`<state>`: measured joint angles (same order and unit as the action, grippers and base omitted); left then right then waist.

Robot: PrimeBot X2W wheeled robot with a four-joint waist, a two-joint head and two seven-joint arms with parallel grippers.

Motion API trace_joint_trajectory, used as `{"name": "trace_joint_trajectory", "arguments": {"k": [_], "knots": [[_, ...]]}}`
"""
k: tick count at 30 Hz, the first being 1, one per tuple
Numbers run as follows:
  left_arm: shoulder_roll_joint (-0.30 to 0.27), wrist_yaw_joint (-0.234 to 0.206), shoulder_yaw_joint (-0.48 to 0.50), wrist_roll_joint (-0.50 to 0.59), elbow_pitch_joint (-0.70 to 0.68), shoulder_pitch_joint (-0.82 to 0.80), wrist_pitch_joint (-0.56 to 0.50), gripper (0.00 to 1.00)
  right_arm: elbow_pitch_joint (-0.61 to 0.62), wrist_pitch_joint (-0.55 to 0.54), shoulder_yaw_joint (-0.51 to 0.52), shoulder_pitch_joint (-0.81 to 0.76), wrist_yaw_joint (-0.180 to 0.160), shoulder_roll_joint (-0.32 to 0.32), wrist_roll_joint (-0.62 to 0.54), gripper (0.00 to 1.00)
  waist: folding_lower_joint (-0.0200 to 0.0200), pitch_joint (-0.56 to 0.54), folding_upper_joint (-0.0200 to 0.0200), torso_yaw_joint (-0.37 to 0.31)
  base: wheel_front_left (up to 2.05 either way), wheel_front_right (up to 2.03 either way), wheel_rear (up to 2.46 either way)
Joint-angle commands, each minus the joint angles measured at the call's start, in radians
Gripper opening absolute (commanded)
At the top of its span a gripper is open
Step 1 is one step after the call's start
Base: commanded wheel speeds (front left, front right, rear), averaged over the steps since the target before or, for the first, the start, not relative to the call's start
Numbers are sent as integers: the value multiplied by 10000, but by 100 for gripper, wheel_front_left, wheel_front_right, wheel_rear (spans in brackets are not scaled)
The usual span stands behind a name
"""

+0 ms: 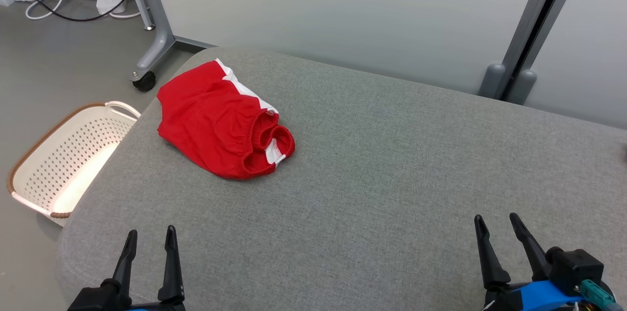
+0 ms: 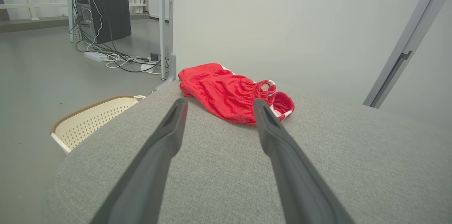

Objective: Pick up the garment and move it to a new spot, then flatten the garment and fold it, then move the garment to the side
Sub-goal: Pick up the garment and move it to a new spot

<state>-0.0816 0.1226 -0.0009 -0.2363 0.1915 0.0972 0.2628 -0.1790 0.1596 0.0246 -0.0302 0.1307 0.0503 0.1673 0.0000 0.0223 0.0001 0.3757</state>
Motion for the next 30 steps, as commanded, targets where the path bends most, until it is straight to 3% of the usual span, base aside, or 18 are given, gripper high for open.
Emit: {"name": "trace_joint_trajectory", "arguments": {"k": [1, 9, 15, 20, 30], "knots": [[34, -58, 32, -26, -45, 40, 21, 100, -27, 16, 0, 87, 1, 4, -36, 100, 0, 10, -1, -15, 0, 0, 0], [-115, -34, -29, -291, -345, -656, -363, 100, 9, -5, -9, -25, 1, 4, -76, 100, 0, 73, -1, -20, 0, 0, 0], [-908, 5, 147, -817, -552, -2415, -2568, 100, 313, -114, -60, 82, 1, 4, -211, 100, 0, 444, -1, -153, 0, 0, 0], [-1593, -360, 668, -1324, -58, -4332, -4684, 100, 682, -242, -120, 286, 1, 4, -359, 100, 0, 1060, -1, -490, 0, 0, 0], [-2837, -995, 1956, -2417, 1483, -6735, -7008, 100, 1867, -701, -622, 892, 1, 50, -745, 100, 0, 3108, -1, -1929, 0, 0, 0]]}}
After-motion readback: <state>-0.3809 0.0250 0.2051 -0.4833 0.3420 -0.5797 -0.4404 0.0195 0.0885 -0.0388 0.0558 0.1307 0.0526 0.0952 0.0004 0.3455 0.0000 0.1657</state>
